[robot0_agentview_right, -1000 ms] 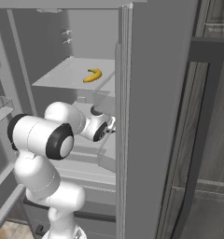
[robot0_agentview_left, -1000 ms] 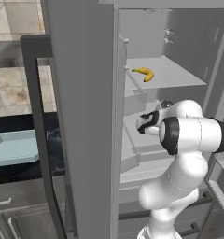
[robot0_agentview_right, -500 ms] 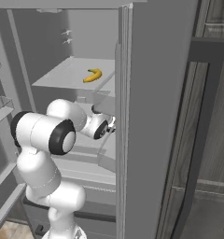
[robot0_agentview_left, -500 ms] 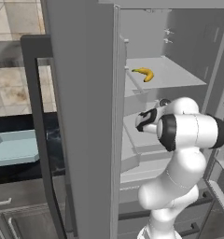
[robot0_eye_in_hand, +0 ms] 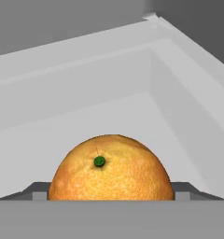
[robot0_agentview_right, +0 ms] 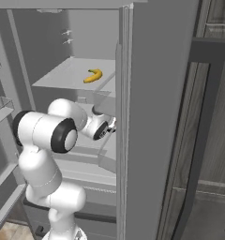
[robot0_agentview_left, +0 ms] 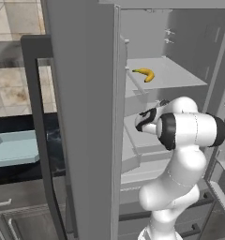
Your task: Pick the banana and orange from the fridge and place them inside the tupperware on the counter.
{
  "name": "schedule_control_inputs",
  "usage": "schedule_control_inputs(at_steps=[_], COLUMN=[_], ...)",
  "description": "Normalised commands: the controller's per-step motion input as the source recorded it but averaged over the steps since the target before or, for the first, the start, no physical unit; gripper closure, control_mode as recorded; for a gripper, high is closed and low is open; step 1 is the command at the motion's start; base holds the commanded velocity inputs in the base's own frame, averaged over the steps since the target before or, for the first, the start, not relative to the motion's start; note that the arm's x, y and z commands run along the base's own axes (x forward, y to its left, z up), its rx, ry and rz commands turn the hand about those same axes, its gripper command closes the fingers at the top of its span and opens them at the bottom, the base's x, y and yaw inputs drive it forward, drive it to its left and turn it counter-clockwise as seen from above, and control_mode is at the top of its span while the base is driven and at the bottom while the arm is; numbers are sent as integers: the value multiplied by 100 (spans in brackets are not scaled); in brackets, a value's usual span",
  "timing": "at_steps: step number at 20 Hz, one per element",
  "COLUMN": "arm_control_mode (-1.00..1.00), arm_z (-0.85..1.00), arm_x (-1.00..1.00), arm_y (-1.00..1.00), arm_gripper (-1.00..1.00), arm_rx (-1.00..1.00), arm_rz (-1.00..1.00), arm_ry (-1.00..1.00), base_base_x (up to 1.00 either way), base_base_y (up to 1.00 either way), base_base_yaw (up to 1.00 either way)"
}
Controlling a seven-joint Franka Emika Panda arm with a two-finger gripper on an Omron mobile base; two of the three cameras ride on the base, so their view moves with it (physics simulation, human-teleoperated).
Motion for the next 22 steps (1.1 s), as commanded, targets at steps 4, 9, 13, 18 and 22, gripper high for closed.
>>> schedule_control_inputs(at_steps=[4, 9, 13, 18, 22], arm_control_mode=[-100, -100, -100, -100, -100], arm_z=[-14, -2, 18, 65, 77], arm_x=[-14, -46, -57, -35, -24], arm_y=[0, 0, 0, 0, 0], arm_gripper=[100, 100, 100, 100, 100], arm_rx=[0, 0, 0, 0, 0], arm_rz=[0, 0, 0, 0, 0], arm_ry=[-1, -4, 0, 0, 1], base_base_x=[0, 0, 0, 0, 0], base_base_y=[0, 0, 0, 0, 0], base_base_yaw=[0, 0, 0, 0, 0])
